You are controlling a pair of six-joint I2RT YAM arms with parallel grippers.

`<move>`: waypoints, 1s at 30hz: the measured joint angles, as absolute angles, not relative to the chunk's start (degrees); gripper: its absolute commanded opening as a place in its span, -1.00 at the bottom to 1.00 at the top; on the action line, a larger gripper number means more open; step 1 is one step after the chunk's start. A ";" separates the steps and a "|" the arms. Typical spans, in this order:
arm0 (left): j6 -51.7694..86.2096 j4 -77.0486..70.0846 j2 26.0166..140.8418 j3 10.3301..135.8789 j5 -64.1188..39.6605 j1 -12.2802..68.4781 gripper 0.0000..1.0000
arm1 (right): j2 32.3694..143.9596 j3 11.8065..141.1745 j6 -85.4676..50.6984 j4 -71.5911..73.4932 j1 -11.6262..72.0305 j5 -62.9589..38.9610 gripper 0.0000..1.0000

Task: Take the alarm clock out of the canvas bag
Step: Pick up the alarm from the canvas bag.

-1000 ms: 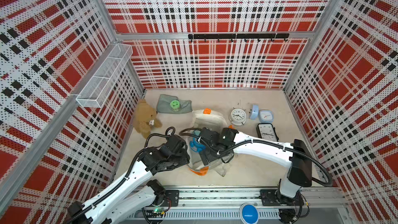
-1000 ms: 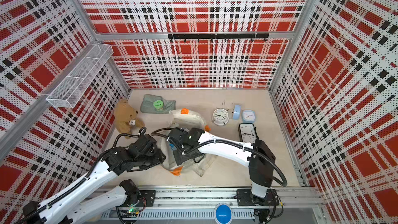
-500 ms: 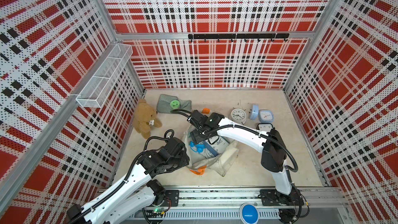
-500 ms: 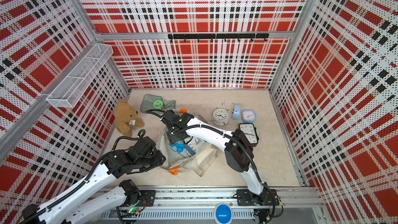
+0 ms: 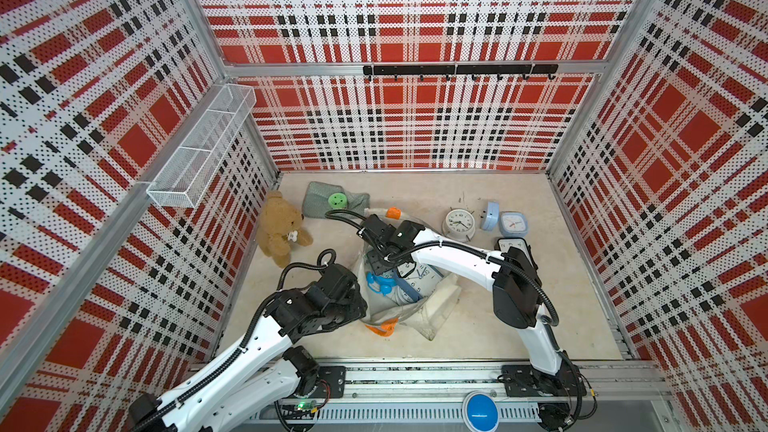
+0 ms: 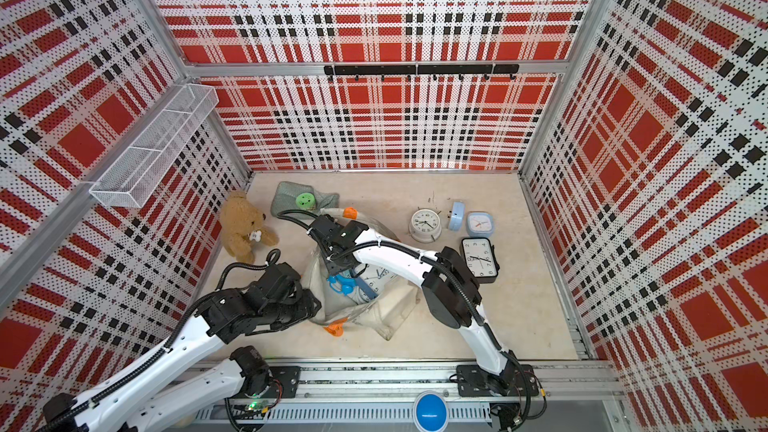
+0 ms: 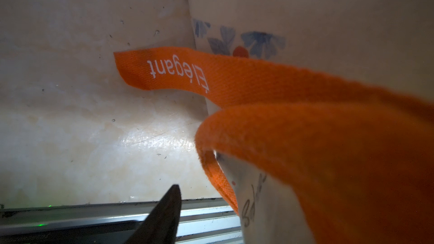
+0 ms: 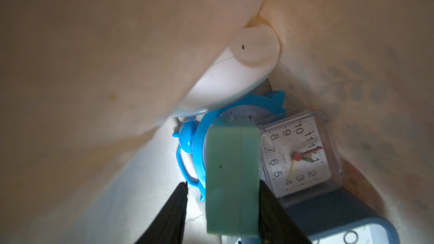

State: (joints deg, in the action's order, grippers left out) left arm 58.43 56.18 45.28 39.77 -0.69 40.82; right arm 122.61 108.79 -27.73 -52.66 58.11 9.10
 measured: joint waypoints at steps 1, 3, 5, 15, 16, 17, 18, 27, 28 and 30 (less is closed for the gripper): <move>58.43 56.16 45.28 39.77 -0.67 40.82 0.15 | 122.63 108.79 -27.70 -52.62 58.11 9.23 -0.09; 58.43 56.16 45.28 39.79 -0.67 40.82 0.15 | 122.74 108.79 -27.64 -52.56 58.08 9.39 -0.12; 58.43 56.16 45.25 39.79 -0.67 40.82 0.16 | 122.89 108.79 -27.57 -52.49 58.11 9.54 -0.20; 58.30 56.47 45.25 40.56 -0.36 40.82 0.20 | 122.58 108.84 -27.40 -52.66 58.08 9.67 -0.24; 58.24 56.64 45.23 40.95 -0.10 40.80 0.21 | 122.13 108.79 -27.38 -52.93 58.06 9.45 -0.24; 58.08 56.97 45.21 41.43 0.16 40.82 0.21 | 121.40 108.75 -27.31 -53.12 58.04 9.30 -0.24; 57.98 57.28 45.21 41.91 0.43 40.80 0.22 | 120.55 108.68 -27.18 -53.41 58.04 8.99 -0.24; 56.27 59.83 44.64 47.18 3.07 40.80 0.31 | 105.78 108.27 -24.77 -55.37 57.84 7.79 -0.20; 56.07 60.07 44.60 47.79 3.42 40.82 0.32 | 104.09 108.18 -24.56 -55.55 57.76 7.79 -0.16; 55.70 60.49 44.56 48.71 3.90 40.80 0.33 | 101.47 107.83 -24.18 -55.66 57.71 7.79 -0.03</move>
State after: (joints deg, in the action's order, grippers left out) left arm 55.70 60.49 44.56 48.71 3.90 40.80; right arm 101.47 107.83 -24.18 -55.66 57.71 7.79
